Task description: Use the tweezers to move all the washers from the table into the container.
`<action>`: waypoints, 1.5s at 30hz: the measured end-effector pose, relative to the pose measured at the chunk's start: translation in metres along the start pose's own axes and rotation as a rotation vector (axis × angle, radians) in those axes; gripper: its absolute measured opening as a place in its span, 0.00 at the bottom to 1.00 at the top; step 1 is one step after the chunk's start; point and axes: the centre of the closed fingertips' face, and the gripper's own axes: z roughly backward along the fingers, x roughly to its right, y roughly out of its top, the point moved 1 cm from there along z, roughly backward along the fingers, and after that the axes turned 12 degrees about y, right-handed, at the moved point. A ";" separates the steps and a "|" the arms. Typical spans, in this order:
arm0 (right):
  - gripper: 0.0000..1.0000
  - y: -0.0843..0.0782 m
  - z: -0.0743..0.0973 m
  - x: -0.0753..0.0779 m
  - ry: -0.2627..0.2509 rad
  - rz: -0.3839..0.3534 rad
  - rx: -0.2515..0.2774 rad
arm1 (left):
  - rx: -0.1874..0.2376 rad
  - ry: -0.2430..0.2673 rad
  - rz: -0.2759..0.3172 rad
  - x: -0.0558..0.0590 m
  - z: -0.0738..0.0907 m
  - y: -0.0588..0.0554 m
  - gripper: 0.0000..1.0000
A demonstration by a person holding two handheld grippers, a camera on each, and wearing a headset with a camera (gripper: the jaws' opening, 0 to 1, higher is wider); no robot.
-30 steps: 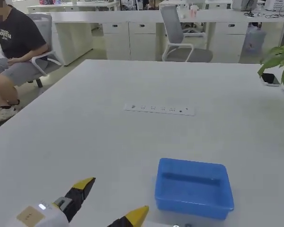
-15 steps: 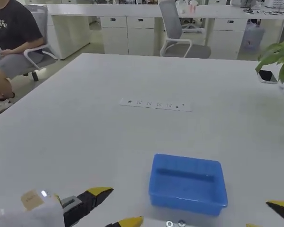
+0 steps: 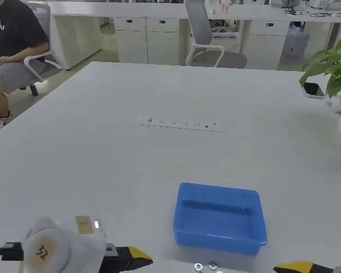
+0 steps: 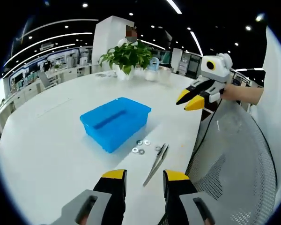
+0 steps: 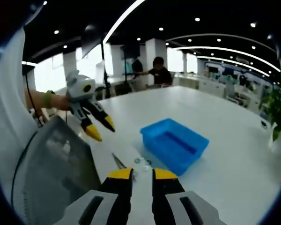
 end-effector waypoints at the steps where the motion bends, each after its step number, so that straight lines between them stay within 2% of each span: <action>1: 0.13 -0.002 0.000 -0.001 -0.001 0.001 -0.007 | -0.041 -0.007 -0.050 0.000 -0.003 -0.005 0.27; 3: 0.13 -0.005 0.000 -0.002 -0.001 0.001 -0.017 | -0.066 -0.023 -0.106 0.003 -0.007 -0.009 0.23; 5: 0.13 -0.007 0.000 -0.003 0.001 0.000 -0.026 | -0.095 -0.035 -0.137 0.006 -0.012 -0.012 0.19; 9: 0.13 -0.012 -0.002 -0.004 0.006 0.008 -0.056 | -0.181 -0.053 -0.236 0.008 -0.022 -0.025 0.11; 12: 0.12 -0.015 -0.003 -0.004 0.010 0.017 -0.078 | -0.201 -0.062 -0.252 0.012 -0.028 -0.028 0.08; 14: 0.12 -0.017 -0.004 -0.004 0.014 0.023 -0.091 | -0.248 -0.061 -0.332 0.010 -0.030 -0.035 0.05; 15: 0.12 -0.018 -0.004 -0.004 0.014 0.026 -0.096 | -0.255 -0.062 -0.358 0.011 -0.032 -0.036 0.04; 17: 0.12 -0.019 -0.005 -0.004 0.018 0.027 -0.104 | -0.255 -0.066 -0.373 0.013 -0.036 -0.037 0.04; 21: 0.11 -0.021 -0.005 -0.005 0.021 0.033 -0.118 | -0.286 -0.078 -0.489 0.013 -0.040 -0.042 0.01; 22: 0.11 -0.021 -0.005 -0.005 0.022 0.034 -0.118 | -0.291 -0.084 -0.486 0.014 -0.041 -0.043 0.00; 25: 0.10 -0.022 -0.005 -0.007 0.025 0.036 -0.120 | -0.278 -0.090 -0.491 0.015 -0.043 -0.040 0.00; 30: 0.10 -0.026 -0.009 -0.009 0.035 0.052 -0.145 | -0.261 -0.112 -0.546 0.019 -0.042 -0.037 0.00; 32: 0.10 -0.026 -0.012 -0.010 0.043 0.063 -0.152 | -0.237 -0.116 -0.559 0.020 -0.039 -0.032 0.00; 40: 0.12 -0.029 -0.025 -0.018 0.092 0.108 -0.192 | -0.138 -0.109 -0.574 0.029 -0.019 0.000 0.00; 45: 0.12 -0.030 -0.035 -0.023 0.129 0.150 -0.221 | -0.080 -0.112 -0.574 0.042 -0.009 0.021 0.00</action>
